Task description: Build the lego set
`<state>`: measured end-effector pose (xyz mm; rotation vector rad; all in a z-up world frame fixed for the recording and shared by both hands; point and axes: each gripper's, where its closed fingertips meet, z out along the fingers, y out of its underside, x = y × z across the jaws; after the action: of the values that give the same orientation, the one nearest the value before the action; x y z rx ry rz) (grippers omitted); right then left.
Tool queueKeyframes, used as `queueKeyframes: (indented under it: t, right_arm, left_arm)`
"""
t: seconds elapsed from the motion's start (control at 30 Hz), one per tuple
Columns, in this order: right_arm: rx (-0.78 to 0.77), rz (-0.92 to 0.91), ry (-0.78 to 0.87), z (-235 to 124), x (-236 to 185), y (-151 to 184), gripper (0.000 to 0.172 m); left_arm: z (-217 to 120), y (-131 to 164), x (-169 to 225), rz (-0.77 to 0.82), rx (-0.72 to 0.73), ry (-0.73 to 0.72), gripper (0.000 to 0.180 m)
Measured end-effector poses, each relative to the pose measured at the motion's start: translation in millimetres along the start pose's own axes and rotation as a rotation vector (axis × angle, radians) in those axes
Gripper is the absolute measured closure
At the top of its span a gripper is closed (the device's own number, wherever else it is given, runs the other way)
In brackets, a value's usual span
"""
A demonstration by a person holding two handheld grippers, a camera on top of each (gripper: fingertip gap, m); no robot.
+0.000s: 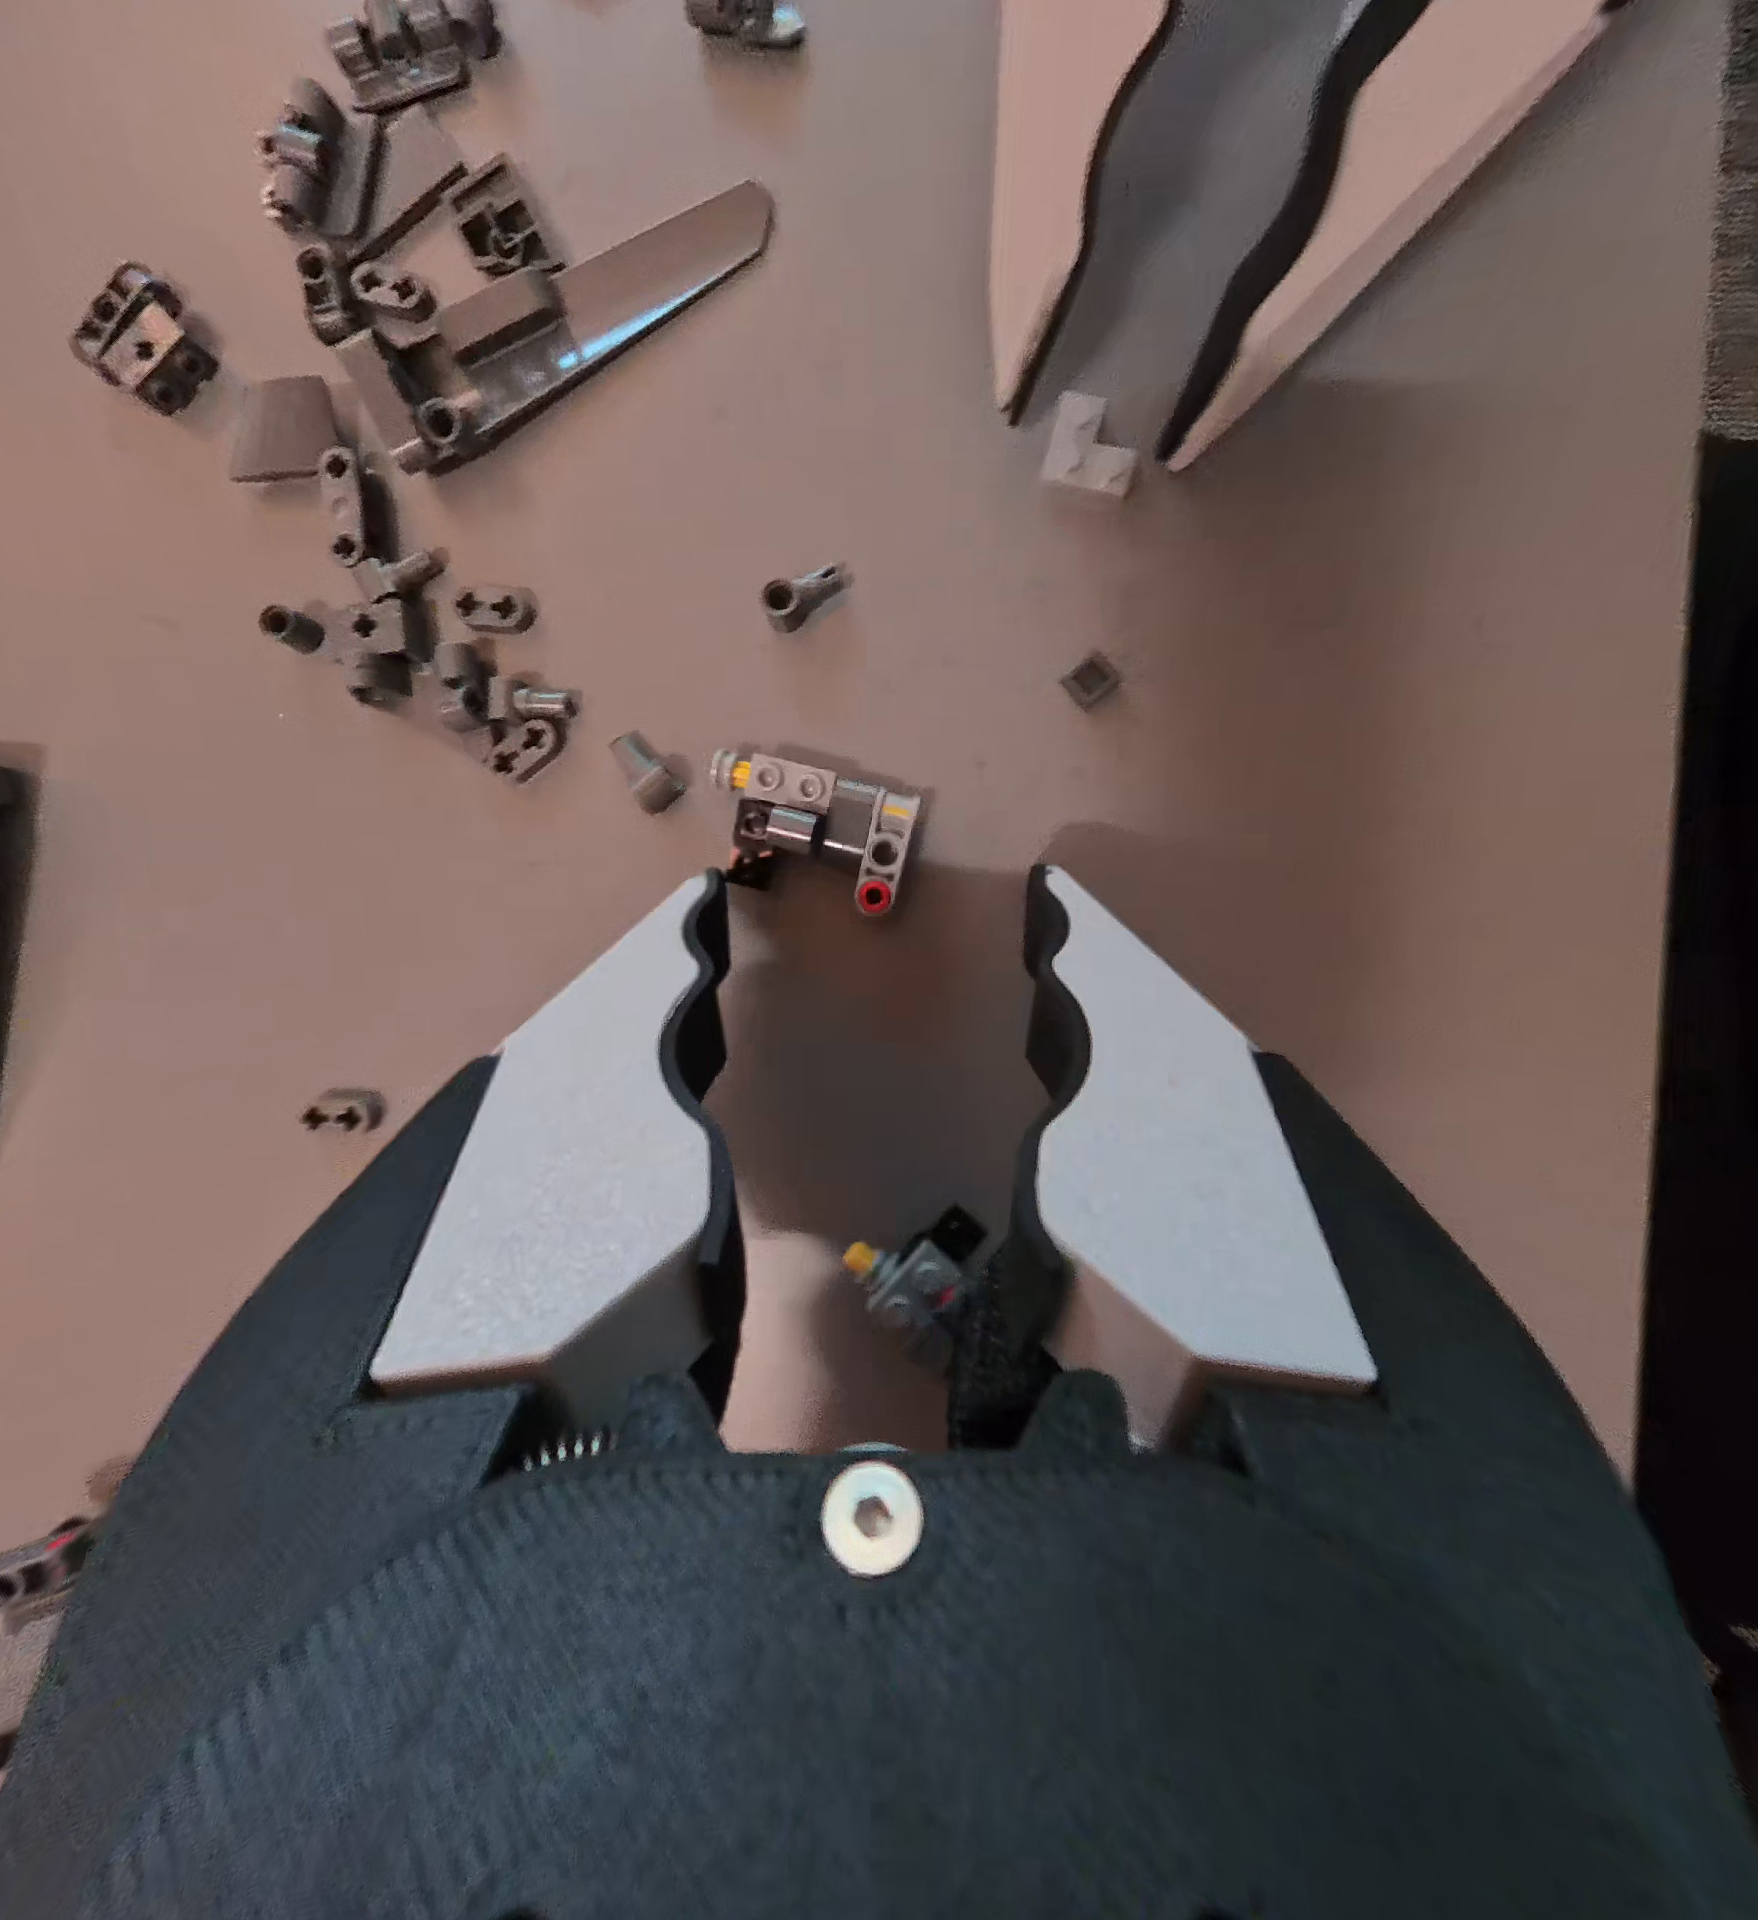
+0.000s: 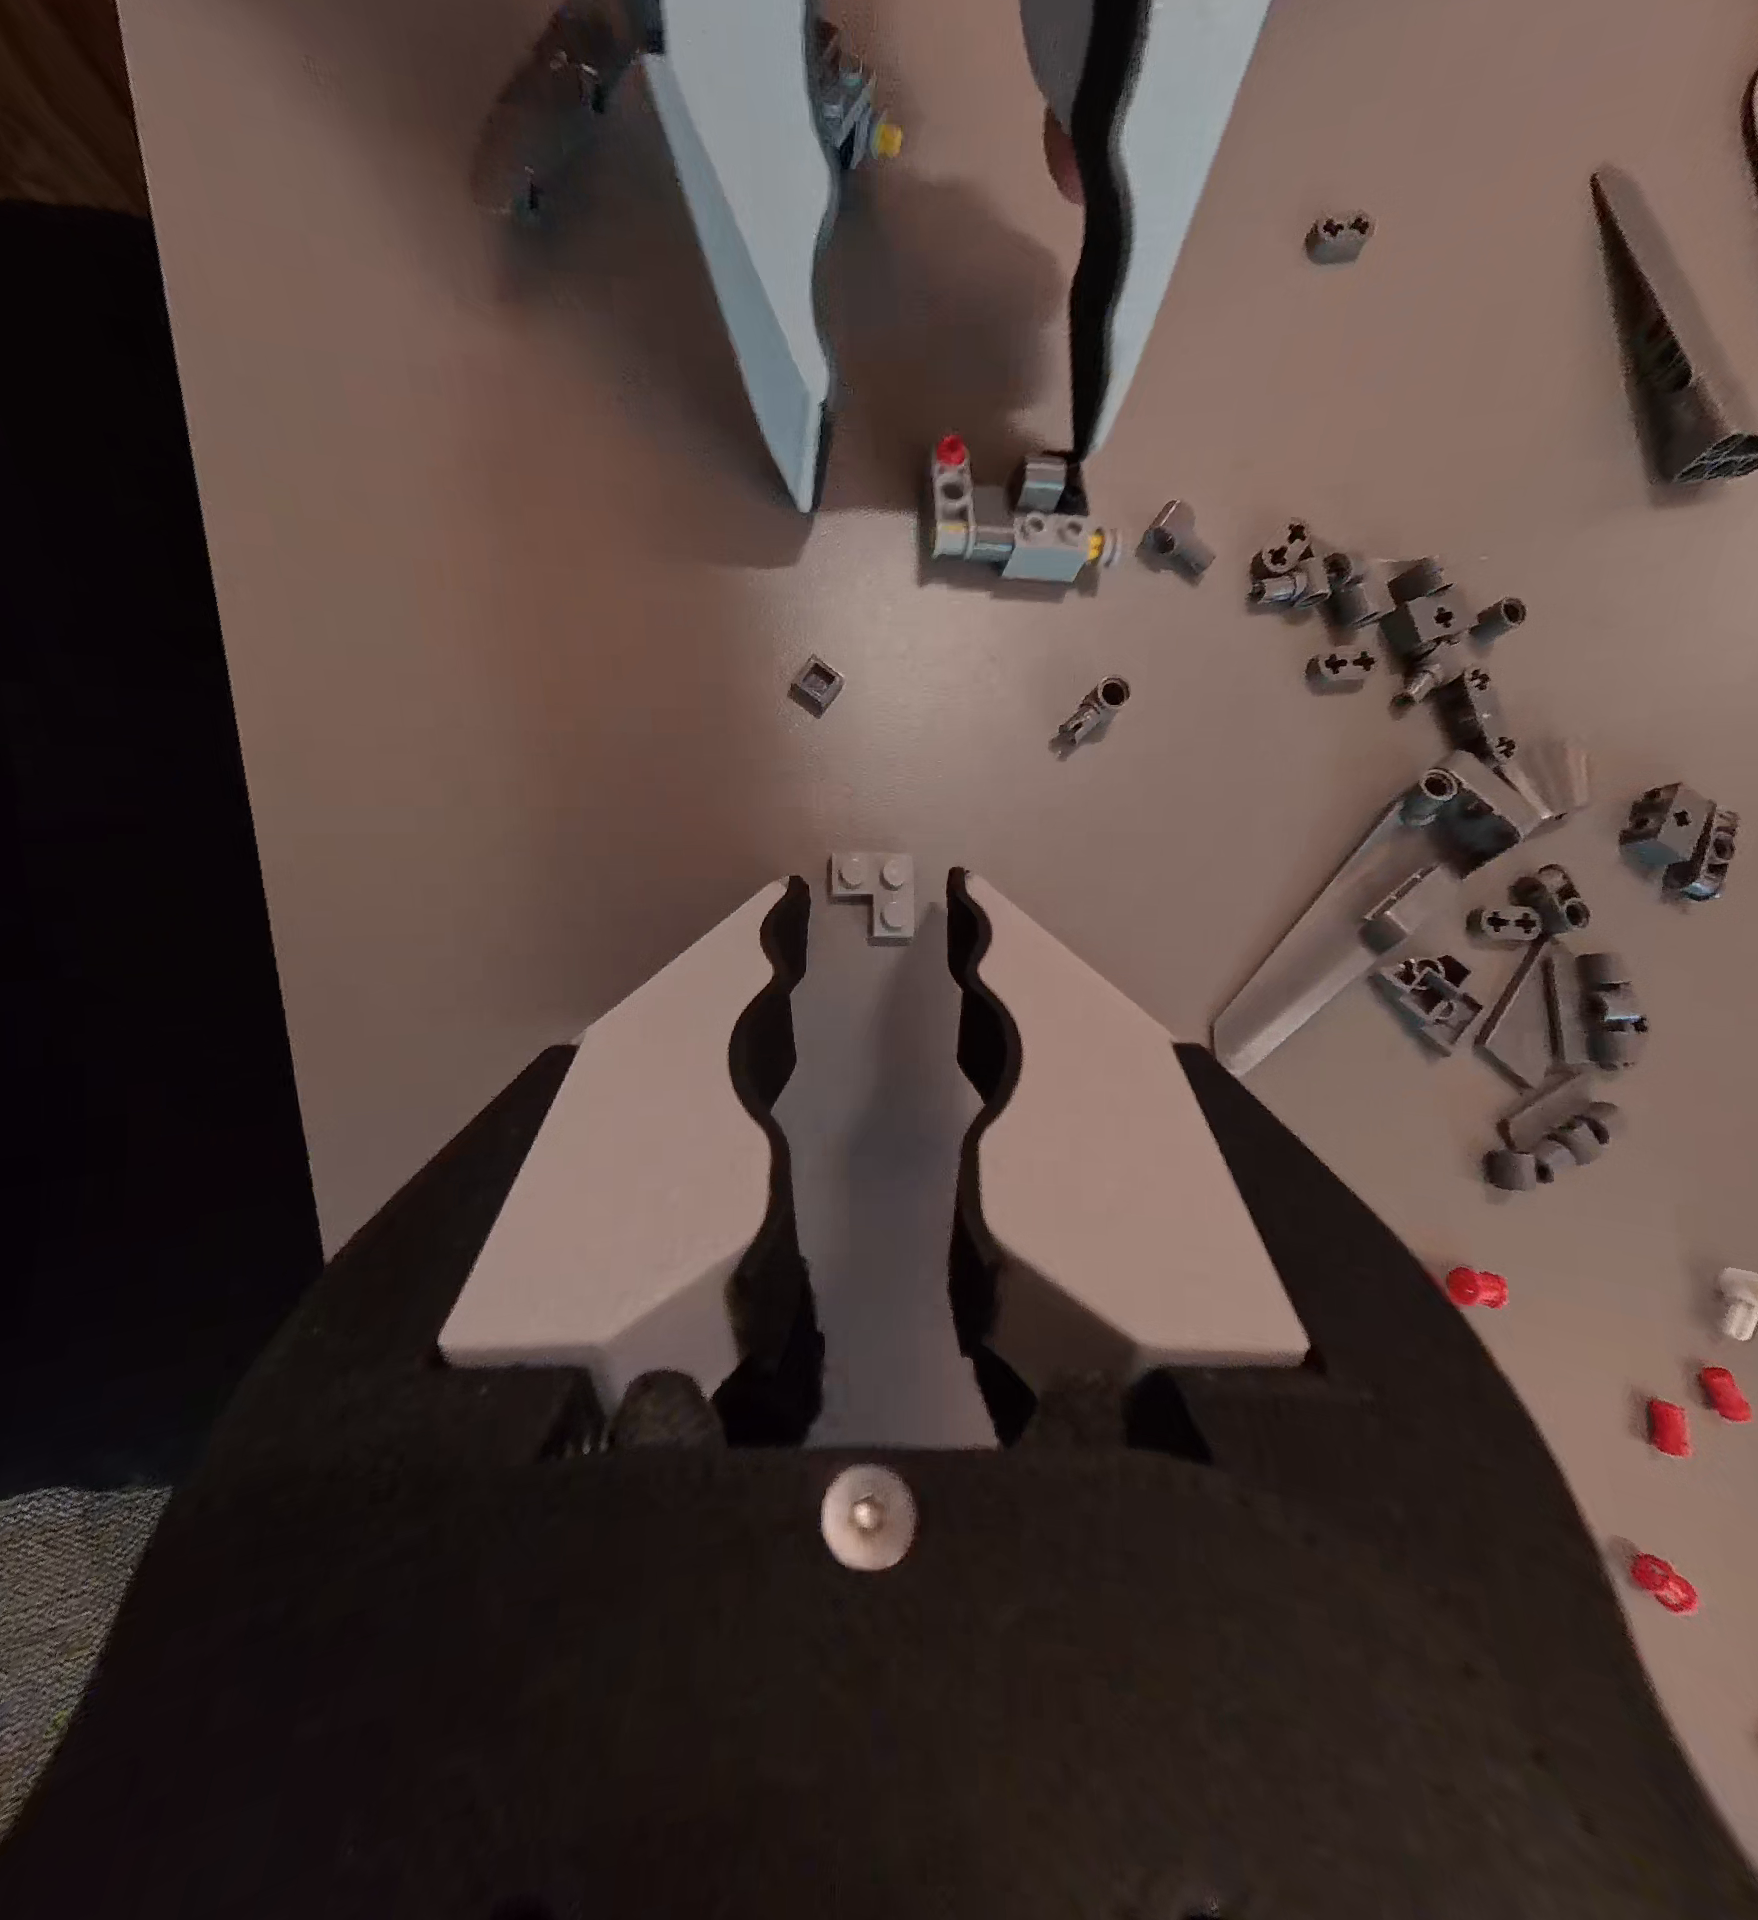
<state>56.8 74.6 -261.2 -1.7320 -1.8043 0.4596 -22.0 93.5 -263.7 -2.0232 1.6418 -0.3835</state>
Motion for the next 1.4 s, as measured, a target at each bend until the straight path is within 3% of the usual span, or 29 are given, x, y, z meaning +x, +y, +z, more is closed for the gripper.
queueKeyframes:
  t: [0.2,0.27,0.4,0.83,1.13,1.4]
  right_arm:
    - [-0.006,0.018,0.014,-1.0,1.2,1.1,0.148]
    - [-0.009,0.018,0.024,-2.7,1.1,2.1,0.148]
    - [0.003,0.034,0.044,-9.3,1.8,3.8,0.147]
    - [0.041,0.075,0.050,-14.2,-0.1,6.7,0.148]
    - [0.045,0.033,0.033,-13.5,-1.2,1.4,0.155]
    - [0.006,0.060,0.029,0.1,1.1,3.4,0.167]
  left_arm:
    - [-2.1,-2.6,20.2,0.024,-0.011,-0.028,0.126]
    - [-6.7,-7.4,37.5,0.041,0.030,0.043,0.126]
    - [-9.4,4.3,11.5,0.036,-0.007,-0.095,0.123]
    - [-0.4,-12.2,54.5,0.095,0.047,0.071,0.131]
    - [-20.7,0.6,19.6,0.067,0.065,-0.106,0.130]
    - [-18.1,8.4,15.2,0.081,0.061,-0.122,0.136]
